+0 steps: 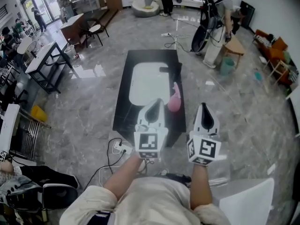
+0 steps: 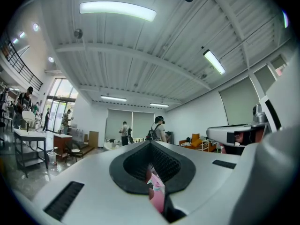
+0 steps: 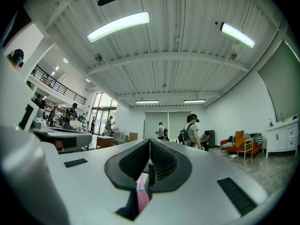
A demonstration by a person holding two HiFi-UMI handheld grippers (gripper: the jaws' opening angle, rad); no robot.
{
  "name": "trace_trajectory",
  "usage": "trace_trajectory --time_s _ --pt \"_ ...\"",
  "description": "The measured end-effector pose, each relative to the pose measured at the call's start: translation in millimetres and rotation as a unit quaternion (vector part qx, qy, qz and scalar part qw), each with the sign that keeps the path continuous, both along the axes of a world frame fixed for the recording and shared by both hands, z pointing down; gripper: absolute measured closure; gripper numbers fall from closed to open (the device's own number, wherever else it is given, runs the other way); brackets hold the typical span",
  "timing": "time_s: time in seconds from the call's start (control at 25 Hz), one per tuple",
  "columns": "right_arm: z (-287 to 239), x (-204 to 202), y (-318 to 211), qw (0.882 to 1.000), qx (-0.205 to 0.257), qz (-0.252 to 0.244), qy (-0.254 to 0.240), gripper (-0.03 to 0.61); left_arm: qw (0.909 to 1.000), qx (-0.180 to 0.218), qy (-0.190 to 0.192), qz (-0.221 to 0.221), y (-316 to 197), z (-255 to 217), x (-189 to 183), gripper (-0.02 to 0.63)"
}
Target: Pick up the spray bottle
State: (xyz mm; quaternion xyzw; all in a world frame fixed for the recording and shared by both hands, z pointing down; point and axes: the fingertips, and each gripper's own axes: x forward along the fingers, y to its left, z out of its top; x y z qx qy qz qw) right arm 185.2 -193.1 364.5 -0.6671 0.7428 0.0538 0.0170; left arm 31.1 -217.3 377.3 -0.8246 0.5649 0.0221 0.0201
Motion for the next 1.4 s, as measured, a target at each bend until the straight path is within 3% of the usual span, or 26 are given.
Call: trace_trajectory --time_s 0.56,0.8,1.16,1.28,1.4 --pt "28.1 -3.3 -82.1 1.0 -0.028 -0.005 0.009 0.574 0.9999 -0.015 0.007 0.004 -82.9 25.1 6.9 0.613" --pt "12.2 34.8 -117.4 0.999 -0.027 0.012 0.014 0.574 0.9995 -0.013 0.016 0.023 -120.4 14.3 47.9 0.613" --pt "21.9 -52.5 -178.1 0.999 -0.023 0.042 0.02 0.574 0.9982 -0.017 0.014 0.055 -189.2 27.3 -33.6 0.612" --pt "24.7 -59.9 -195.1 0.999 -0.025 0.04 0.023 0.574 0.9983 -0.015 0.012 0.056 -202.6 27.0 -41.2 0.613" --pt "17.9 -42.7 -202.1 0.999 -0.025 0.036 0.025 0.574 0.9986 -0.015 0.011 0.049 -206.1 23.0 -26.6 0.612"
